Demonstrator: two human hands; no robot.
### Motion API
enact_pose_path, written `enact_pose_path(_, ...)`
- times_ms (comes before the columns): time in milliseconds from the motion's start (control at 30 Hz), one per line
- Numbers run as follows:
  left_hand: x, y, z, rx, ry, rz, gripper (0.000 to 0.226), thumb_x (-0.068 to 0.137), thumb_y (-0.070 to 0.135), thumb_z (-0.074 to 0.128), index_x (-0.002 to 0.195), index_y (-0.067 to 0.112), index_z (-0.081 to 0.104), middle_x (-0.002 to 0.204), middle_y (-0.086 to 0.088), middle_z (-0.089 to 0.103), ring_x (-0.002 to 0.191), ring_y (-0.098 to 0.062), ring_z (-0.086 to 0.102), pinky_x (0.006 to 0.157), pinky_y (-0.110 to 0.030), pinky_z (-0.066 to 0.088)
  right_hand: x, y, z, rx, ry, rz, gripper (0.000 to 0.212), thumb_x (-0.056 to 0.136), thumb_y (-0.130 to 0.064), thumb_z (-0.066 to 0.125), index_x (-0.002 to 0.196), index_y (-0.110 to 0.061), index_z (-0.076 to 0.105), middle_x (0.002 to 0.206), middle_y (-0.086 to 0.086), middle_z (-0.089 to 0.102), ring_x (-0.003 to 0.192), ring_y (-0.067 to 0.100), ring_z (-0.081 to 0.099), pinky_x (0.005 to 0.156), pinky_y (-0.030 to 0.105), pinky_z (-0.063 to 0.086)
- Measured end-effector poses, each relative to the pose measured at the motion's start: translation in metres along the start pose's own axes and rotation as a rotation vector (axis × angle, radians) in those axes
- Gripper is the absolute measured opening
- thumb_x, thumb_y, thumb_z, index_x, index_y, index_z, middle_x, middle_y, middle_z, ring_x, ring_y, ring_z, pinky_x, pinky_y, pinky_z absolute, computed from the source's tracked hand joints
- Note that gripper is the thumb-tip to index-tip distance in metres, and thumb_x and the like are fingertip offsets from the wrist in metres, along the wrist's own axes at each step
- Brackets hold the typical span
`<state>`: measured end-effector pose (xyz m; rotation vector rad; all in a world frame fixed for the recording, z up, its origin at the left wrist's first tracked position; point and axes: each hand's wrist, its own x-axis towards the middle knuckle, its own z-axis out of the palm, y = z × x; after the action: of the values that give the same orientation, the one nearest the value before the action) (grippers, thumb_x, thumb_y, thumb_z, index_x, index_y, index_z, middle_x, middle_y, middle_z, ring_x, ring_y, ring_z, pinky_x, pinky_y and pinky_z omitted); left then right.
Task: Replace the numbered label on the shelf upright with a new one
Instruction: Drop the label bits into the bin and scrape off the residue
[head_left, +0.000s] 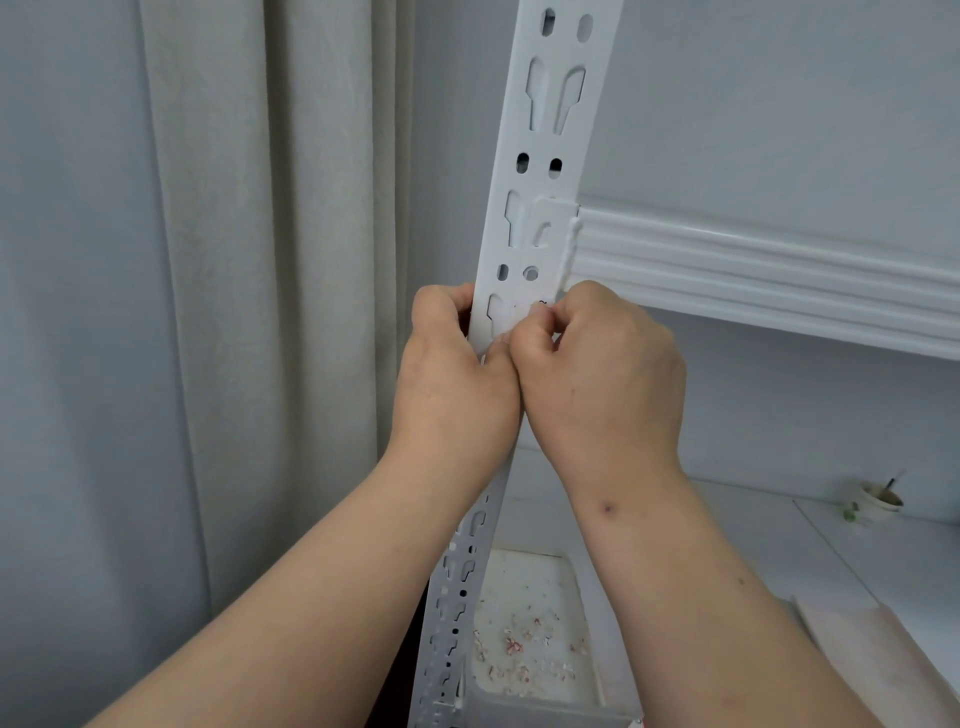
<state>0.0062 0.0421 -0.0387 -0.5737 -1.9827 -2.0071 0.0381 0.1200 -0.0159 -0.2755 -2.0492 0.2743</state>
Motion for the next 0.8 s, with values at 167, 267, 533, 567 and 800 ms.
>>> enact_pose_path(167,-0.0008,0.0012,-0.0014,-0.003,-0.010,-0.006,0.024,0.091,0.030,0.065,0.105,0.033,0.046,0.100,0.021,0.063,0.083,0.012,0.058,0.060,-0.004,0.044,-0.0023,-0.0001,-0.0001,0.012,0.043,0.000,0.027,0.088,-0.024,0.051,0.065,-0.013,0.043,0.064,0.010,0.061,0.056,0.031,0.045,0.058,0.033,0.033)
enact_pose_path(267,-0.0010,0.0019,-0.0026,0.000,-0.020,-0.006,0.024,0.091,0.029,0.065,0.107,0.032,0.047,0.097,0.020,0.063,0.081,0.012,0.058,0.058,-0.004,0.044,-0.0026,0.0010,-0.0038,0.030,-0.011,0.020,0.030,0.090,-0.030,0.050,0.069,-0.009,0.056,0.070,0.007,0.066,0.067,0.033,0.058,0.065,0.038,0.046)
enact_pose_path(533,-0.0009,0.0013,-0.0030,0.013,-0.022,-0.011,0.025,0.092,0.028,0.064,0.109,0.032,0.047,0.096,0.022,0.061,0.080,0.010,0.059,0.060,-0.012,0.050,0.0021,-0.0013,-0.0053,0.019,-0.047,0.062,0.030,0.089,-0.031,0.048,0.070,-0.010,0.058,0.070,0.006,0.065,0.067,0.032,0.058,0.064,0.034,0.045)
enact_pose_path(567,-0.0007,0.0013,-0.0028,0.012,-0.018,-0.011,0.025,0.091,0.028,0.064,0.110,0.031,0.048,0.096,0.022,0.062,0.080,0.009,0.060,0.060,-0.014,0.050,0.0022,-0.0012,-0.0053,0.021,-0.046,0.062,0.030,0.089,-0.031,0.048,0.069,-0.010,0.056,0.069,0.006,0.065,0.066,0.032,0.057,0.062,0.034,0.043)
enact_pose_path(800,-0.0014,0.0022,-0.0023,0.009,-0.020,-0.009,0.026,0.091,0.025,0.065,0.110,0.029,0.048,0.098,0.020,0.062,0.081,0.012,0.058,0.057,-0.005,0.044,-0.0001,-0.0010,-0.0014,0.044,0.004,0.060,0.029,0.088,-0.026,0.048,0.064,-0.011,0.046,0.064,0.007,0.059,0.062,0.032,0.053,0.058,0.033,0.037)
